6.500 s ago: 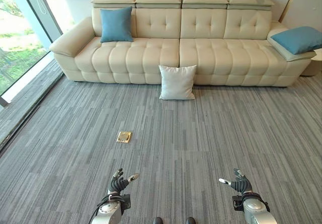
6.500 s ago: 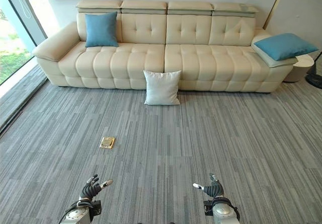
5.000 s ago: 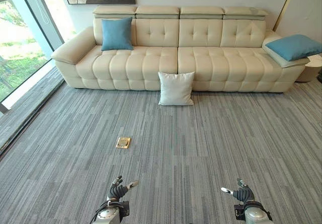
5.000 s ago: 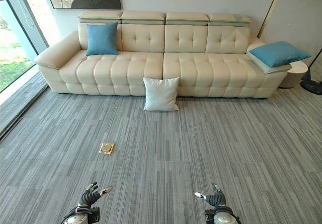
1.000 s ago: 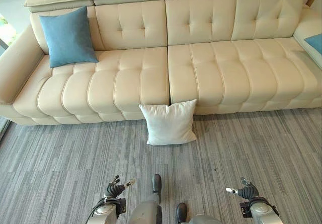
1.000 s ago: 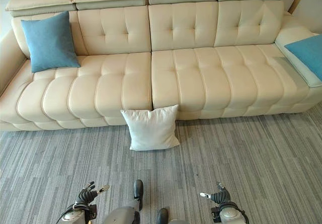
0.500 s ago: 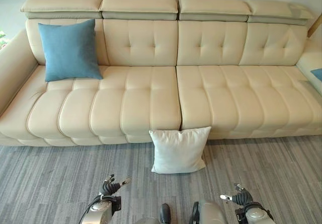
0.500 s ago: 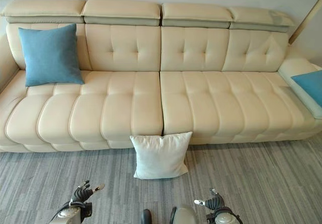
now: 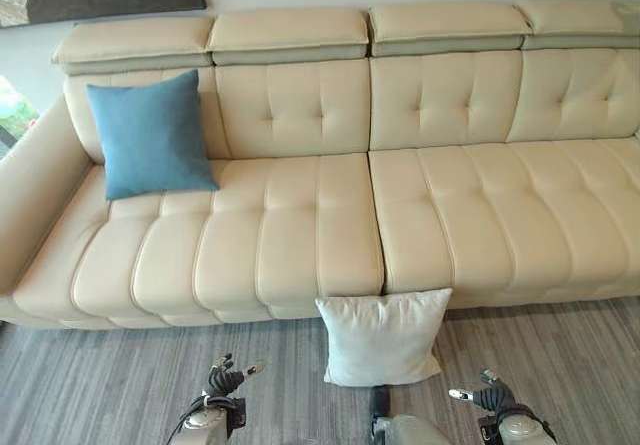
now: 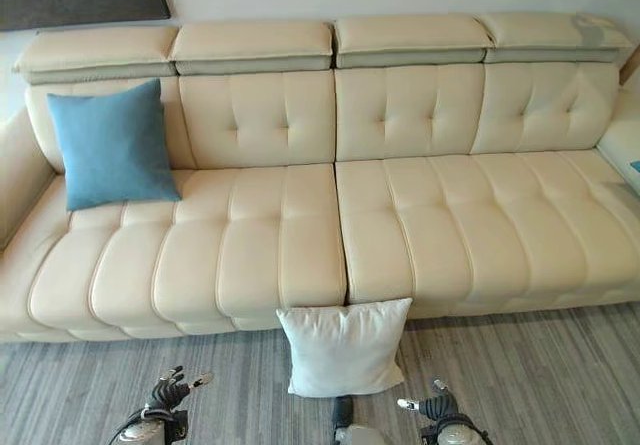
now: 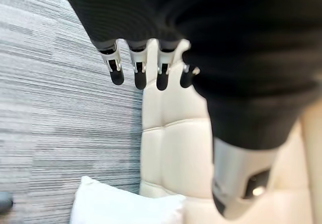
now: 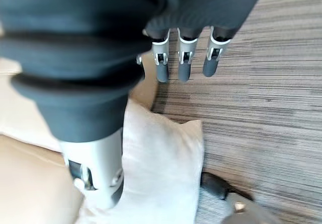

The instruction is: Pick up all the scattered cushions and arrange them neatly on the sofa.

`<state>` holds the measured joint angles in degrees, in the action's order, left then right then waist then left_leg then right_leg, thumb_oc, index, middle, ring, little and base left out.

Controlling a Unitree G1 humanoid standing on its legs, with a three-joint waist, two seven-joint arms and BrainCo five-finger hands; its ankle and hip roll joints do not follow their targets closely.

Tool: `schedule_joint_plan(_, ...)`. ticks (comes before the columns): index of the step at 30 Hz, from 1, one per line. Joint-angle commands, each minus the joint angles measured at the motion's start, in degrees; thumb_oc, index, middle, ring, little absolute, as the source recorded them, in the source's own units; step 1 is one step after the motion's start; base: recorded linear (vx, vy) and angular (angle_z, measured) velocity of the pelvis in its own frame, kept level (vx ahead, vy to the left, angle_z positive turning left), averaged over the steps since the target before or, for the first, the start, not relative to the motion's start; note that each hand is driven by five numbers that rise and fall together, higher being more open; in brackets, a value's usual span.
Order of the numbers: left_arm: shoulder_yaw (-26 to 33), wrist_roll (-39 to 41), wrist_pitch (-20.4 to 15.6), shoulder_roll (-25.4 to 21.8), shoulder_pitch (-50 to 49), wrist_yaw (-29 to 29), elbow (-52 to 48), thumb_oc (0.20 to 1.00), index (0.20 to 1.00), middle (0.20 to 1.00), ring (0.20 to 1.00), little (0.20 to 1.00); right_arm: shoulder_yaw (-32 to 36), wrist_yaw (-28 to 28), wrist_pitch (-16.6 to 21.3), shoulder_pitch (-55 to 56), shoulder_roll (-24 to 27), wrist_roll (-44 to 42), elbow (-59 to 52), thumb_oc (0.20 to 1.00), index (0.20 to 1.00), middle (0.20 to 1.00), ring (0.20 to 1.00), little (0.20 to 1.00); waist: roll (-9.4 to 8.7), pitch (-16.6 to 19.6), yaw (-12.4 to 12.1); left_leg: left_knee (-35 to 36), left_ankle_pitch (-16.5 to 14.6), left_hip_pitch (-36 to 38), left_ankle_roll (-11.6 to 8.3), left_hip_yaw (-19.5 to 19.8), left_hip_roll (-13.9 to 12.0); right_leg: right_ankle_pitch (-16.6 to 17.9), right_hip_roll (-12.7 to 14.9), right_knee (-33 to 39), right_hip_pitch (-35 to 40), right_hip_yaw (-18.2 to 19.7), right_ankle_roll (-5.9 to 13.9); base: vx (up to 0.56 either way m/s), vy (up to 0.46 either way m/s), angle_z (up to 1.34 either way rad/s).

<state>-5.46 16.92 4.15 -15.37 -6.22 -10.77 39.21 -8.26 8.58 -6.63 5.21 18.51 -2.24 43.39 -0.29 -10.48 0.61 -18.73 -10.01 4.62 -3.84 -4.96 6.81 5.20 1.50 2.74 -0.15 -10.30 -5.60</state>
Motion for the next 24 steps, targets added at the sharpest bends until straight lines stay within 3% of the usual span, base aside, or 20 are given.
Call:
schedule_joint_plan(1,-1.0,0.5,-1.8,-1.0,1.8,0.0,-2.9,1.000,1.000,1.000,1.000,1.000,0.0,0.5,1.4,-2.4,3.1,-0.3,-2.7,1.000,1.000,1.000,1.000,1.000,0.75,-1.4,1.0,1.9,12.1,0.9,-0.80,1.6,-7.2,-5.4,0.0,0.8,2.1,0.0,7.37,0.17,-0.205,0.00)
schedule_joint_plan(7,-1.6,0.1,-1.3,-0.6,1.6,0.2,-2.8,1.000,1.000,1.000,1.000,1.000,0.0,0.6,1.0,-2.1,3.7,-0.2,-2.4,1.000,1.000,1.000,1.000,1.000,0.26,-1.6,1.0,7.3,8.6,-1.9,0.76,1.2,-6.1,-6.5,0.9,1.9,3.8,-0.5,7.54,0.08,-0.069,0.10)
schedule_joint_plan(8,-1.8,-0.5,-1.2,-0.5,1.2,0.4,-3.1,1.000,1.000,1.000,1.000,1.000,0.1,0.5,1.0,-1.8,3.7,-0.3,-2.7,1.000,1.000,1.000,1.000,1.000,0.38,-1.5,1.0,15.0,8.1,-2.1,1.41,0.8,-6.1,-6.6,0.9,2.3,4.2,-0.9,7.90,0.07,-0.005,-0.12)
schedule_joint_plan(10,-2.3,-1.4,-1.0,-0.6,1.1,0.5,-2.7,1.000,1.000,1.000,1.000,1.000,-0.2,0.6,1.0,-1.5,3.8,0.2,-2.5,1.000,1.000,1.000,1.000,1.000,0.86,-1.3,0.9,20.3,11.3,-3.1,1.13,2.4,-5.7,-6.8,0.4,2.3,4.3,-1.0,7.87,0.08,0.016,0.05)
schedule_joint_plan(12,-2.0,-1.5,-1.0,-0.5,0.6,0.7,-2.2,1.000,1.000,1.000,1.000,1.000,-0.3,0.2,1.0,-1.2,3.4,0.7,-1.4,1.000,1.000,1.000,1.000,1.000,1.22,-1.0,1.0,23.0,11.8,-1.6,1.38,3.0,-5.5,-7.3,-0.5,2.1,5.2,0.2,7.71,0.11,0.081,0.14)
schedule_joint_plan(20,-3.4,-2.1,-0.7,-0.9,1.3,1.0,0.8,1.000,1.000,1.000,1.000,1.000,0.1,1.3,0.7,-1.0,2.0,0.3,5.1,1.000,1.000,1.000,1.000,1.000,0.49,-0.5,1.4,23.7,9.9,0.1,2.69,1.7,-5.2,-6.0,-0.1,2.3,4.7,2.0,8.76,0.01,0.133,-0.10)
schedule_joint_plan(22,-3.8,-3.4,-0.7,-1.6,2.6,0.9,4.0,1.000,1.000,1.000,1.000,1.000,0.8,2.2,0.7,-1.6,1.5,0.0,8.9,1.000,1.000,1.000,1.000,1.000,-0.32,-1.8,1.7,23.7,9.2,-0.4,3.44,-1.6,-5.5,-4.9,0.1,0.5,1.7,3.9,10.08,-0.16,0.217,-0.40)
schedule_joint_plan(24,-3.2,-3.7,-0.9,-2.1,3.4,0.6,6.1,1.000,1.000,1.000,1.000,1.000,1.2,2.5,0.7,-2.2,1.1,-0.1,10.0,1.000,1.000,1.000,1.000,1.000,-0.77,-3.0,1.2,23.7,8.7,-0.5,3.90,-4.4,-6.0,-4.9,0.5,-3.4,-1.3,2.8,11.02,-0.15,0.138,-0.78)
